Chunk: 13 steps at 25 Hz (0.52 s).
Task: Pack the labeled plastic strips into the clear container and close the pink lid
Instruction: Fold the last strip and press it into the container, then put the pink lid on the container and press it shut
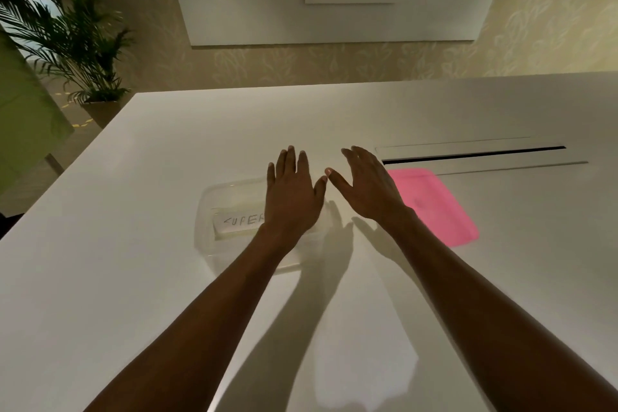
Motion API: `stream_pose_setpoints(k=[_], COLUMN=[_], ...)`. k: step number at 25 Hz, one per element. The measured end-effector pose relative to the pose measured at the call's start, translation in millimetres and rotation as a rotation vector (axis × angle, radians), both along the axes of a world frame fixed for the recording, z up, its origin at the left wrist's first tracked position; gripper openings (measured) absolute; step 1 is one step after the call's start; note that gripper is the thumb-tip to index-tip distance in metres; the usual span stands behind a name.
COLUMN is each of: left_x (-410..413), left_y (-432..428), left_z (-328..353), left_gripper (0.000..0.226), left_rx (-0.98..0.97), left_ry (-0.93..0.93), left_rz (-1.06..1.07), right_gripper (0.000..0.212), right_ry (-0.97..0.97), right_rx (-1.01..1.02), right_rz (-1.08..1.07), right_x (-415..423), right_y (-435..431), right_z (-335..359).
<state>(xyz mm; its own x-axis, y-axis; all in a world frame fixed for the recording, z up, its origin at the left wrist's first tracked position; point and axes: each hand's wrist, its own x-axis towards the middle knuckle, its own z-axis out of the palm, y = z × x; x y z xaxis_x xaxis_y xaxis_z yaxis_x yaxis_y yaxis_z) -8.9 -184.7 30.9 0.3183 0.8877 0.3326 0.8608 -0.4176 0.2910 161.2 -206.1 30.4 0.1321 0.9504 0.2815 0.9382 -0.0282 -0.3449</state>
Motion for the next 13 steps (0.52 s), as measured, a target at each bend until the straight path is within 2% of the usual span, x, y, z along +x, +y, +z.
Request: stream_pose_setpoints(k=[6, 11, 13], left_x=[91, 154, 171], left_y=[-11, -13, -13], left_z=[-7, -30, -43], left_gripper=[0.07, 0.07, 0.067], left_rx=[-0.041, -0.276, -0.336], left_ry=[0.003, -0.084, -0.063], left_rz=[-0.068, -0.11, -0.082], right_gripper=[0.073, 0.071, 0.069], right_ry=[-0.045, -0.05, -0.055], right_rx=[-0.011, -0.055, -0.093], right_rz=[-0.078, -0.17, -0.201], right_x=[93, 166, 188], right_y=[-14, -23, -24], right_z=[-10, -32, -43])
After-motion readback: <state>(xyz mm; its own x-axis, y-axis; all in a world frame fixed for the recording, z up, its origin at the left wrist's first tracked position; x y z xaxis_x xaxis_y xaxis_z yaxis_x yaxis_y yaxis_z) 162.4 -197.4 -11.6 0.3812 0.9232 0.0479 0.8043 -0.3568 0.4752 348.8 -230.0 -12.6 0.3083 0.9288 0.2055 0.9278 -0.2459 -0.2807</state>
